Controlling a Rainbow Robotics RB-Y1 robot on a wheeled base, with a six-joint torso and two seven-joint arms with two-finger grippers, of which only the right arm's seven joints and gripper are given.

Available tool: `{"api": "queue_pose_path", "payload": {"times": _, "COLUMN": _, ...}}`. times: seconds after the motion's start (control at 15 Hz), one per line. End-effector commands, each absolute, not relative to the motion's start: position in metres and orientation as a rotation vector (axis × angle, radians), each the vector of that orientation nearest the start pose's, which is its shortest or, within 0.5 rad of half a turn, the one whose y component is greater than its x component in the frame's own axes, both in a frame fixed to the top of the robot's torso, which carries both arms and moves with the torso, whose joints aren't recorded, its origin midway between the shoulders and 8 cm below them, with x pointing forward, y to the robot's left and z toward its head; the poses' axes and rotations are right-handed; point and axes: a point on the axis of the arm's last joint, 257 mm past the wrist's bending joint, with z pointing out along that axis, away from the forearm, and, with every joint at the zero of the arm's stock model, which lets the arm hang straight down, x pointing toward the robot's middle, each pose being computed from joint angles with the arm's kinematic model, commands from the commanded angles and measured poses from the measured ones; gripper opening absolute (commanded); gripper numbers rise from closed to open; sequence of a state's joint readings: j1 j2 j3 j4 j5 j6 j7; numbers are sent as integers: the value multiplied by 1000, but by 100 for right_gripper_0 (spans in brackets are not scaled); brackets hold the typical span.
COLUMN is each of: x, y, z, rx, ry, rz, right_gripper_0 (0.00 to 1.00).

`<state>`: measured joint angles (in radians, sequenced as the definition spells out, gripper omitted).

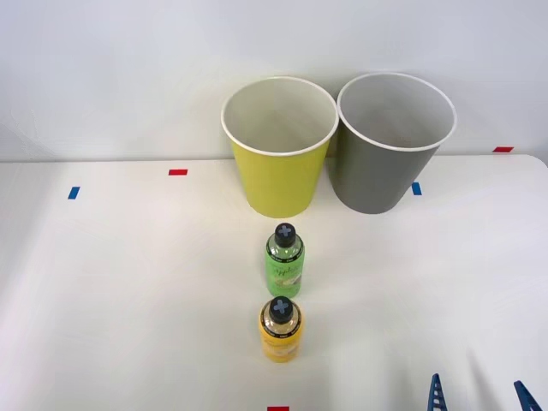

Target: Put cans in the gray bin, plastic bottles in the light green bin

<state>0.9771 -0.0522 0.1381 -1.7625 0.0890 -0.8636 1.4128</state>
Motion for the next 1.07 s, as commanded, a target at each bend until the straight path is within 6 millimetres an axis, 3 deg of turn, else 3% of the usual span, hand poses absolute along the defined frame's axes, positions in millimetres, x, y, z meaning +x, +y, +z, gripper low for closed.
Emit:
{"api": "queue_pose_path", "payload": {"times": 0.07, "x": 219, "y": -262, "z": -272, "rx": 82, "ry": 1442, "rz": -50, "right_gripper_0": 100}}
{"api": "queue_pose_path", "payload": {"times": 1.07, "x": 219, "y": -262, "z": -272, "rx": 82, "ry": 1442, "rz": -50, "right_gripper_0": 100}}
